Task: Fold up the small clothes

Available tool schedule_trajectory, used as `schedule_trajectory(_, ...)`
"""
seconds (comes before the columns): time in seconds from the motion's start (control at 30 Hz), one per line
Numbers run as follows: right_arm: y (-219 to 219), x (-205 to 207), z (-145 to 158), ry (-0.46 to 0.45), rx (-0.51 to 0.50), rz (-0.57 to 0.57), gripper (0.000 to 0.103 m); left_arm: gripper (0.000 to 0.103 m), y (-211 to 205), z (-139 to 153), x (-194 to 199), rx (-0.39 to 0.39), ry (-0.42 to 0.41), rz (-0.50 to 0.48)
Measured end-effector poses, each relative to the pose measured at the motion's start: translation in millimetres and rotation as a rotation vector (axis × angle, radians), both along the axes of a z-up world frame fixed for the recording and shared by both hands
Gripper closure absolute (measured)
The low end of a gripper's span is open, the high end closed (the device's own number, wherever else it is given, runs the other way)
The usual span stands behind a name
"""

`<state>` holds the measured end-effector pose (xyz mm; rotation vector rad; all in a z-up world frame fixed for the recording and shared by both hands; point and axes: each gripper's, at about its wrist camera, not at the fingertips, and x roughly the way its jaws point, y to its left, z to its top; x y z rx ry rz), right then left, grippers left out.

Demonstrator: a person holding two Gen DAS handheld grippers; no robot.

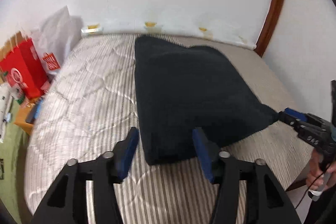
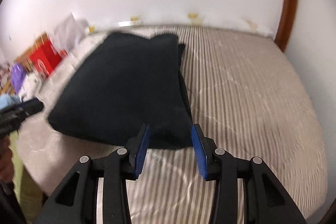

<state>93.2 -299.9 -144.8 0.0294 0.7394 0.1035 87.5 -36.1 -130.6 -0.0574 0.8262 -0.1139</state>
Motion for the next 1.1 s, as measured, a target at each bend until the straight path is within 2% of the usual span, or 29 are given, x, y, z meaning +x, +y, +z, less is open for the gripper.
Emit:
schedule_trajectory(0.07,3,-22,21,-0.04,-0.018,-0.021,0.051,0.034,-3,19,-19,0.014,-0.04,0.011)
schedule_trajectory(0.13,6,-41,39,-0.077,-0.017,-0.028,0.027,0.03,-5,32,-35,0.014,-0.065,0.015)
schedule_trajectory(0.2,6,-59,53,-0.104,-0.021,-0.034,0.02,0.027,-8,46,-54,0.026,-0.091,0.027)
schedule_trajectory(0.27,9,-74,63,-0.118,-0.03,-0.043,0.019,0.019,-9,55,-69,0.045,-0.106,0.038)
schedule_trajectory(0.3,10,-79,68,-0.119,-0.032,-0.049,0.018,0.019,-9,60,-77,0.047,-0.117,0.04)
schedule_trajectory(0.43,8,-99,79,-0.146,-0.041,-0.076,0.003,0.019,-11,74,-98,0.05,-0.147,0.056)
schedule_trajectory(0.87,-3,-124,90,-0.186,-0.028,-0.123,0.0,0.019,-18,89,-119,0.069,-0.21,0.06)
schedule_trajectory(1.1,-6,-128,92,-0.187,-0.027,-0.12,0.0,0.019,-18,88,-121,0.061,-0.202,0.067)
